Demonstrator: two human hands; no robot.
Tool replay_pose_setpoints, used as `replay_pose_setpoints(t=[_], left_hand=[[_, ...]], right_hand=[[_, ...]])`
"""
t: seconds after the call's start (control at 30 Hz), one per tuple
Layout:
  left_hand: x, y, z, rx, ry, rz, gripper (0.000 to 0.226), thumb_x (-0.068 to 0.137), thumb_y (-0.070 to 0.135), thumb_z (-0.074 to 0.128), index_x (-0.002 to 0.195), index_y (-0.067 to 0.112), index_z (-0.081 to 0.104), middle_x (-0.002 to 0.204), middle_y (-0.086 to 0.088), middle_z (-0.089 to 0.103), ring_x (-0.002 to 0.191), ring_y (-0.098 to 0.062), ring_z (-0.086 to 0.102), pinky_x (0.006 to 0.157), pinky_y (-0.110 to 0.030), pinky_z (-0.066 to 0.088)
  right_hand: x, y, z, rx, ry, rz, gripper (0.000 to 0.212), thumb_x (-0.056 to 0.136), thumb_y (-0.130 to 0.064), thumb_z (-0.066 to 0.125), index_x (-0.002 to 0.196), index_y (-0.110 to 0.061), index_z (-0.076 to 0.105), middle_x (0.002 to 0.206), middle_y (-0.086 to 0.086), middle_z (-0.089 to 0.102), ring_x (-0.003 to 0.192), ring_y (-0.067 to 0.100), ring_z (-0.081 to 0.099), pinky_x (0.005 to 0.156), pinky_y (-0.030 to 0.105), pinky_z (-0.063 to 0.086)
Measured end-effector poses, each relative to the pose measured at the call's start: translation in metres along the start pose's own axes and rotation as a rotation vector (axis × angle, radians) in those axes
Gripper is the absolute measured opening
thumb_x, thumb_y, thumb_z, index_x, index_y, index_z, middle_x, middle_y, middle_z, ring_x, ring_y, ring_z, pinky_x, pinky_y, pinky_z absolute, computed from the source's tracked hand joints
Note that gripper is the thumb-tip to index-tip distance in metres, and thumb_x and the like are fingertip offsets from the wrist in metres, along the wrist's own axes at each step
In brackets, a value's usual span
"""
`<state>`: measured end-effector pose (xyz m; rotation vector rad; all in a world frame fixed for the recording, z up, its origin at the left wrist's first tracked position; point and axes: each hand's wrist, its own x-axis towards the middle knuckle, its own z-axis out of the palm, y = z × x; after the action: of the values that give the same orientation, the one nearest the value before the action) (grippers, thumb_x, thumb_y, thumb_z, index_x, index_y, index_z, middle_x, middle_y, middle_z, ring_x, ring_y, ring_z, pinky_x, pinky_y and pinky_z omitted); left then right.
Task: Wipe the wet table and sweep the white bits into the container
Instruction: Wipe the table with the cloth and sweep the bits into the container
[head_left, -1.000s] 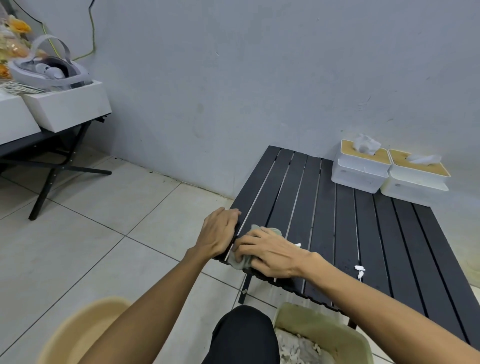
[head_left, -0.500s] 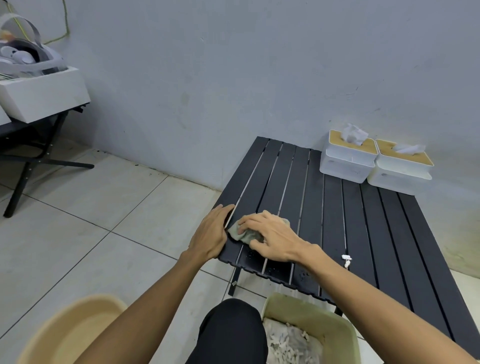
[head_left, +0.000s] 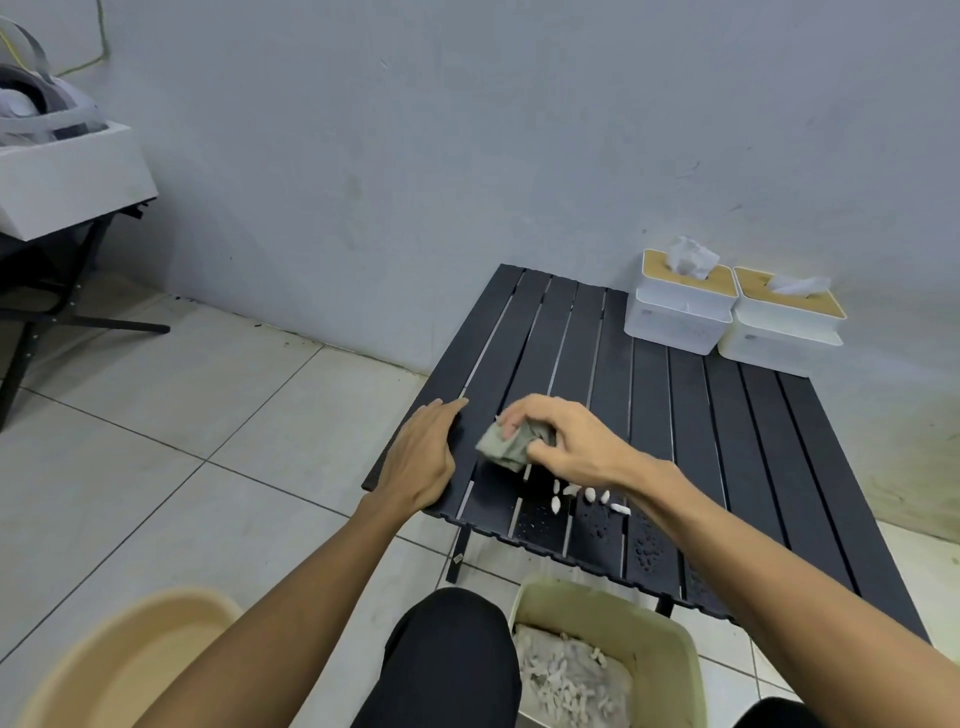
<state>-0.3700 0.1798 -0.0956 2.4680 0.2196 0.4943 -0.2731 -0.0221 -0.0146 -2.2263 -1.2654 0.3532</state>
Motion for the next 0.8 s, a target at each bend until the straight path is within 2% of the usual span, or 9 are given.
replay_pose_setpoints(t=[0.13,0.2,0.3,0.43,0.5,0.57,0.67,0.73,0.8], left_hand=[[0.005,0.011,0.008,-0.024,-0.027,-0.045,0.069,0.082,-0.009,0.035,0.146,0.016,0.039,0.151,-0.011,0.042,0.146,-0.022,0.027,0.120,-0.037,0.018],[0.005,0.016,0.009,-0.037,-0.021,-0.049,0.070,0.081,-0.010,0.035,0.146,0.015,0.039,0.150,-0.011,0.042,0.145,-0.022,0.028,0.120,-0.037,0.019],[0.004,0.020,0.013,-0.045,-0.008,-0.018,0.067,0.083,-0.012,0.035,0.144,0.014,0.042,0.146,-0.011,0.047,0.143,-0.023,0.032,0.119,-0.039,0.023],[0.002,0.028,0.022,-0.047,-0.035,0.011,0.060,0.087,-0.008,0.036,0.142,0.014,0.044,0.144,-0.010,0.049,0.143,-0.024,0.033,0.117,-0.038,0.026],[0.001,0.032,0.026,-0.044,-0.049,0.031,0.060,0.087,-0.008,0.035,0.142,0.014,0.044,0.144,-0.010,0.049,0.143,-0.024,0.033,0.118,-0.038,0.025],[0.000,0.034,0.031,-0.027,-0.059,0.052,0.061,0.086,-0.008,0.035,0.143,0.015,0.044,0.144,-0.009,0.050,0.143,-0.024,0.033,0.119,-0.037,0.023],[0.000,0.037,0.035,-0.001,-0.053,0.052,0.060,0.087,-0.006,0.035,0.142,0.015,0.044,0.144,-0.008,0.051,0.143,-0.023,0.033,0.120,-0.035,0.021],[0.001,0.039,0.036,0.017,-0.040,0.058,0.057,0.088,-0.005,0.037,0.141,0.015,0.045,0.142,-0.008,0.052,0.141,-0.024,0.035,0.121,-0.034,0.019],[0.000,0.040,0.038,0.036,-0.034,0.079,0.054,0.089,-0.003,0.039,0.140,0.014,0.046,0.141,-0.008,0.053,0.140,-0.024,0.037,0.121,-0.034,0.018]], right_hand=[[0.005,-0.003,0.012,-0.191,-0.144,0.003,0.036,0.079,-0.018,0.048,0.109,-0.033,0.061,0.129,-0.017,0.058,0.111,0.018,0.052,0.089,0.050,0.050],[-0.002,0.000,0.015,-0.246,-0.175,-0.006,0.035,0.081,-0.017,0.050,0.110,-0.034,0.061,0.131,-0.019,0.057,0.108,0.016,0.049,0.089,0.049,0.049],[-0.019,0.002,0.010,-0.250,-0.204,-0.026,0.034,0.079,-0.020,0.050,0.108,-0.032,0.064,0.131,-0.021,0.057,0.101,0.012,0.049,0.088,0.045,0.050],[-0.043,0.001,-0.002,-0.231,-0.298,-0.016,0.032,0.078,-0.018,0.051,0.100,-0.035,0.067,0.127,-0.024,0.059,0.107,0.010,0.052,0.089,0.041,0.051],[-0.049,-0.001,-0.013,-0.176,-0.327,0.011,0.030,0.077,-0.016,0.053,0.096,-0.034,0.070,0.123,-0.021,0.063,0.104,0.004,0.057,0.087,0.033,0.051],[-0.051,0.000,-0.027,-0.093,-0.308,0.052,0.030,0.078,-0.013,0.055,0.099,-0.025,0.073,0.118,-0.013,0.068,0.092,0.000,0.061,0.075,0.016,0.047],[-0.047,0.010,-0.049,0.028,-0.170,0.202,0.030,0.087,-0.009,0.055,0.110,-0.018,0.071,0.101,-0.006,0.069,0.069,-0.001,0.063,0.059,0.013,0.047],[-0.040,0.025,-0.056,0.012,-0.066,0.285,0.030,0.091,-0.007,0.053,0.113,-0.021,0.069,0.101,-0.003,0.067,0.077,0.003,0.064,0.062,0.014,0.045],[-0.032,0.039,-0.054,-0.058,-0.015,0.344,0.031,0.090,-0.012,0.054,0.114,-0.026,0.067,0.114,-0.003,0.066,0.101,0.015,0.062,0.078,0.022,0.046]])
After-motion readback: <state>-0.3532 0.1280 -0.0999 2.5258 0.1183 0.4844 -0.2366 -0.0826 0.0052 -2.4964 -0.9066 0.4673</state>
